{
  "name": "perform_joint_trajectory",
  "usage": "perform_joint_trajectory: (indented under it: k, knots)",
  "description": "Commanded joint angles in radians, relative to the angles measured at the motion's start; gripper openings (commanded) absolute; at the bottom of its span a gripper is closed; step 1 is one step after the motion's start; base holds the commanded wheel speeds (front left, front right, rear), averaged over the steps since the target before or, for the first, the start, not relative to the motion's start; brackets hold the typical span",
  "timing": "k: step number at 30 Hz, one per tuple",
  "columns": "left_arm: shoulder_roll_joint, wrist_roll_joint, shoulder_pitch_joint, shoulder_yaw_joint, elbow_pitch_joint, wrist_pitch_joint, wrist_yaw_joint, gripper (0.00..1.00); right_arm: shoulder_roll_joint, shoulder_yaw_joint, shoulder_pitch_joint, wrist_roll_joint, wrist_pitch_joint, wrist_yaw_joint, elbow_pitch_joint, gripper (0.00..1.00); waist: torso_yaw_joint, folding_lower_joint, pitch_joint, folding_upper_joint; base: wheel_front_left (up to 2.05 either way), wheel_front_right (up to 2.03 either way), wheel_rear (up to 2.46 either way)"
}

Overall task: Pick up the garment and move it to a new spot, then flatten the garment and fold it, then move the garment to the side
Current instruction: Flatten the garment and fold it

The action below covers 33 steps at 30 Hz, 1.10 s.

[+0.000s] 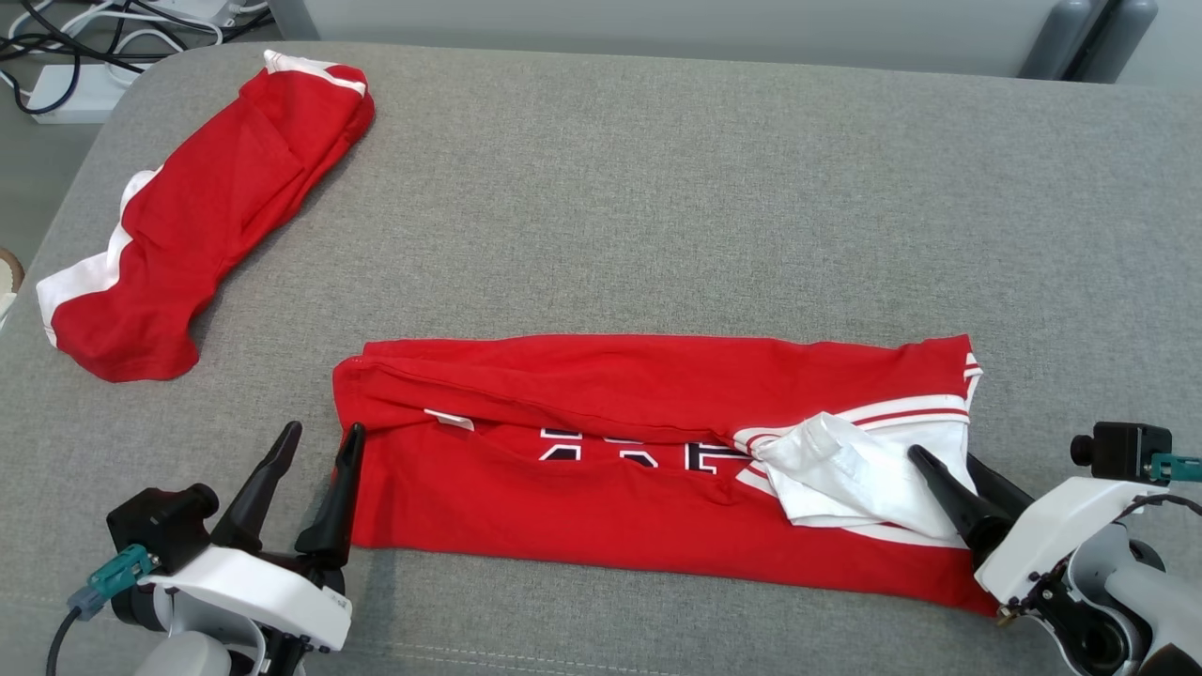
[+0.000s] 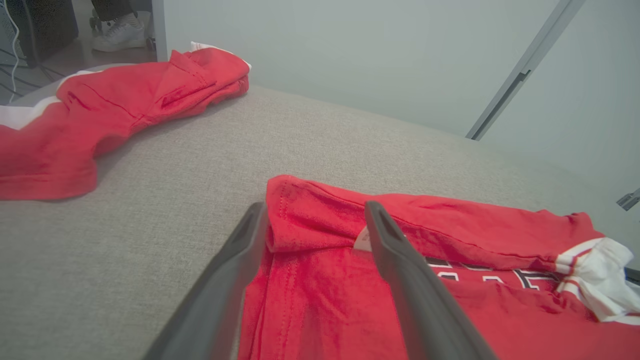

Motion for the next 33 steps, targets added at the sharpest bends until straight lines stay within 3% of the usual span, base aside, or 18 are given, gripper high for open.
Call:
perform_joint_trajectory:
  k: [1, 2, 8, 29, 33]
  knots:
    - [0.018, 0.013, -0.013, 0.052, -0.012, -0.01, -0.011, 1.0, 0.0, 0.02, 0.021, 0.007, 0.028, 0.0, 0.013, 0.09, 0.002, 0.0, 0.002, -0.0001, 0.0, 0.0, 0.0]
    - [0.013, 0.018, -0.013, 0.057, -0.009, -0.01, -0.016, 1.0, 0.004, 0.026, 0.02, 0.009, 0.043, 0.0, 0.021, 0.0, 0.003, 0.0, 0.003, -0.0001, 0.0, 0.0, 0.0]
    - [-0.009, 0.046, -0.016, 0.089, 0.003, -0.01, -0.04, 1.0, -0.002, 0.019, 0.007, 0.019, 0.05, 0.0, 0.042, 0.0, 0.003, 0.0, 0.007, -0.0001, 0.0, 0.0, 0.0]
    - [-0.049, 0.065, -0.029, 0.076, 0.014, -0.01, -0.065, 1.0, -0.238, -0.11, -0.016, 0.057, -0.009, 0.0, 0.177, 0.0, -0.057, 0.0, 0.007, -0.0001, 0.0, 0.0, 0.0]
    - [-0.047, 0.056, -0.035, 0.057, 0.013, -0.01, -0.065, 1.0, -0.27, -0.116, -0.034, 0.038, -0.013, 0.0, 0.147, 0.0, -0.071, 0.0, 0.01, -0.0001, 0.0, 0.0, 0.0]
